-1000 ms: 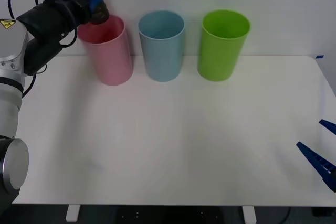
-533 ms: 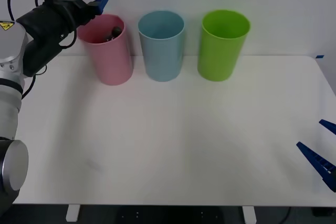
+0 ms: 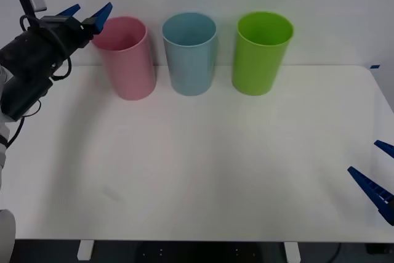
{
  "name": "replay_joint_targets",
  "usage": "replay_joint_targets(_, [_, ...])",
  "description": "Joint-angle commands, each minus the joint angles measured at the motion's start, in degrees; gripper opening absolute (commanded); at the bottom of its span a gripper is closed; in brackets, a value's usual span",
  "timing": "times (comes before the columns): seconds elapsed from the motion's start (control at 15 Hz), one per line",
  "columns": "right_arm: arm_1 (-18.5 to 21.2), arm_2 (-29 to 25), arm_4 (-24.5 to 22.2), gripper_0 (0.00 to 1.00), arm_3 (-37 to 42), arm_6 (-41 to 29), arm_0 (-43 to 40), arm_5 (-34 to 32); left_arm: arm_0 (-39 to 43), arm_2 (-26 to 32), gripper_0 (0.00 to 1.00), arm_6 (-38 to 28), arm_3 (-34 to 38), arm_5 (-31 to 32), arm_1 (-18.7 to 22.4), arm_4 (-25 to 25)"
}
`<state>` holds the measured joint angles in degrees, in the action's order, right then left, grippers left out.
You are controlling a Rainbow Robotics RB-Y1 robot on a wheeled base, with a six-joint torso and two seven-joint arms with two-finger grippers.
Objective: Grasp the object on the table and drop it into the matching bin: aluminum can to the light blue bin, PET bottle to the pink bin.
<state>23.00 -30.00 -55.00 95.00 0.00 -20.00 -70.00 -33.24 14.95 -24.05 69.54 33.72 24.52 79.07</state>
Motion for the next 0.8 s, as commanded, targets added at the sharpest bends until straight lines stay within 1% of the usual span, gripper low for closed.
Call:
replay_joint_targets(0.07, [0.00,0.00,0.00,1.00,0.00,0.00,0.00,0.00,6.61,1.75,1.00,0.32,6.66,1.35,0.18,-2.78])
replay_joint_targets(0.33, [0.00,0.00,0.00,1.00,0.00,0.00,0.00,0.00,14.08,5.53,1.00,1.47,13.16,5.83,0.27,-5.16])
replay_joint_targets(0.53, [0.00,0.00,0.00,1.00,0.00,0.00,0.00,0.00,20.05,9.13,1.00,2.52,17.12,12.07,0.27,-6.91])
replay_joint_targets(0.67, [0.00,0.00,0.00,1.00,0.00,0.00,0.00,0.00,23.22,11.59,1.00,3.66,18.09,16.73,0.44,-8.14])
replay_joint_targets(0.8, [0.00,0.00,0.00,1.00,0.00,0.00,0.00,0.00,26.56,12.38,1.00,9.11,18.26,19.19,1.32,-10.96])
